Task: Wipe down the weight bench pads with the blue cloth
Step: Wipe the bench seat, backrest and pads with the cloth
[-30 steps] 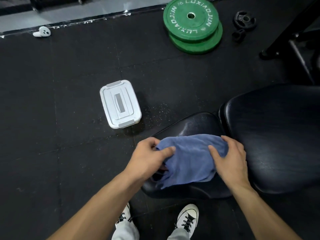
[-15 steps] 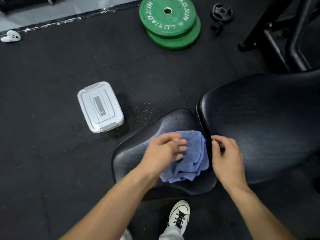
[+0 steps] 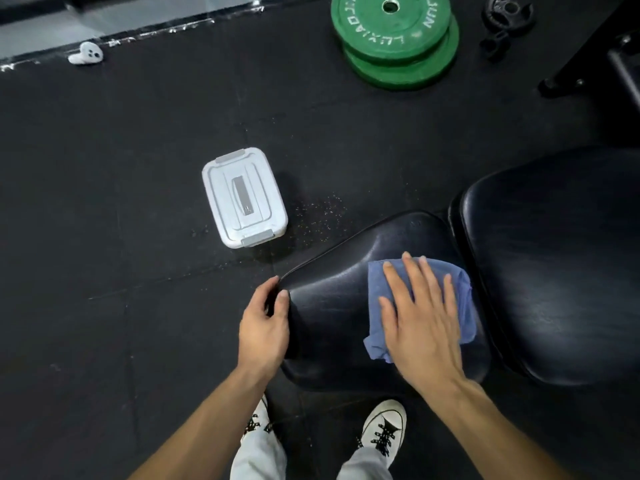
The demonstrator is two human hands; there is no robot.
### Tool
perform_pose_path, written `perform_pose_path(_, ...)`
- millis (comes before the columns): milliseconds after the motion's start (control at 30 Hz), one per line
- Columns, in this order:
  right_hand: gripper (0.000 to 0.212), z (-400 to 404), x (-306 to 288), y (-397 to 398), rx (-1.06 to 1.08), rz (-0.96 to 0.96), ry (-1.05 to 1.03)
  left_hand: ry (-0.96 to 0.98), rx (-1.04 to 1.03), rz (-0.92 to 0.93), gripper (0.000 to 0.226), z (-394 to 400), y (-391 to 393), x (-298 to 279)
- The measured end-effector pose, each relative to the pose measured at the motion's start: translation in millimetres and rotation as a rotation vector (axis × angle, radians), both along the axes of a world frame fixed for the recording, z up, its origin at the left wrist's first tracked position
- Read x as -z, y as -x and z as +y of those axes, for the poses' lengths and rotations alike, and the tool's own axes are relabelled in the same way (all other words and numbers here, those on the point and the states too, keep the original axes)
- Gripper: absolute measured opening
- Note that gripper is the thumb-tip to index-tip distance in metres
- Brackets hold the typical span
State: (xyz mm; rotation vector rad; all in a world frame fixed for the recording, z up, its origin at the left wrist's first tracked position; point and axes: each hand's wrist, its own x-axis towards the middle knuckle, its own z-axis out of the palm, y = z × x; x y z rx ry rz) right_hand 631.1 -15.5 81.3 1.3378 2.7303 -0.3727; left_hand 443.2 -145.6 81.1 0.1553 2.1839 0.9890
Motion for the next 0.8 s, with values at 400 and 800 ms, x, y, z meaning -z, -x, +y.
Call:
perform_pose_path(400, 0.064, -19, 9, 97, 0.05, -0.14, -0.003, -0.101, -0.135, -0.213, 0.026, -7, 21, 3)
perform_pose_path(800, 0.075, -138, 11, 106, -0.413, -0.164, 0.063, -0.215, -0.434, -0.637, 0.06, -24, 46, 24)
